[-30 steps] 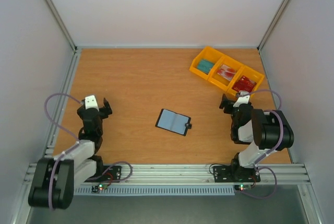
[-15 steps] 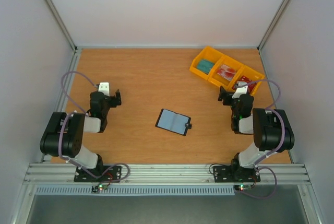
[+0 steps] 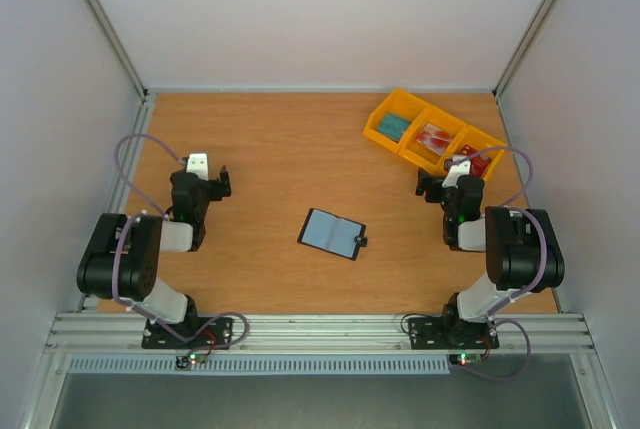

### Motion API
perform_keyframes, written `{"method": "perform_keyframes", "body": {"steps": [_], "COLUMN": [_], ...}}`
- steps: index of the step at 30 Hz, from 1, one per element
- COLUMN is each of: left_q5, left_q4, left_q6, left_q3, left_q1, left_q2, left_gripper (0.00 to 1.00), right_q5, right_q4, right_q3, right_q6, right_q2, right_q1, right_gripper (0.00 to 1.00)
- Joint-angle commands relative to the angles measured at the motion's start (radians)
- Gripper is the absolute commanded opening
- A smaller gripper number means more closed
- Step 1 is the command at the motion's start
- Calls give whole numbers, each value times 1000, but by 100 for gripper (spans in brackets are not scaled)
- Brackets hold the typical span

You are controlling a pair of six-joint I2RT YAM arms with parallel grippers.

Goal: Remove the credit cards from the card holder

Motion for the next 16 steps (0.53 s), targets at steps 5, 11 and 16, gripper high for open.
{"method": "perform_keyframes", "body": {"steps": [5, 11, 16], "left_q5": [-4, -2, 24], "left_q4": [76, 72, 77], "left_q6": [9, 9, 19], "left_q3": [19, 22, 19], "left_q1": [6, 5, 4], "left_q2": [13, 13, 11], "left_gripper": [99, 99, 99], "right_q5": [-17, -13, -13], "right_q4": [-30, -41, -40], "right_q3": [29, 35, 34], "right_q6": [-25, -28, -30], "right_q2": [-19, -18, -19], "right_q1": [-4, -2, -1], "right_gripper": [99, 98, 99]}}
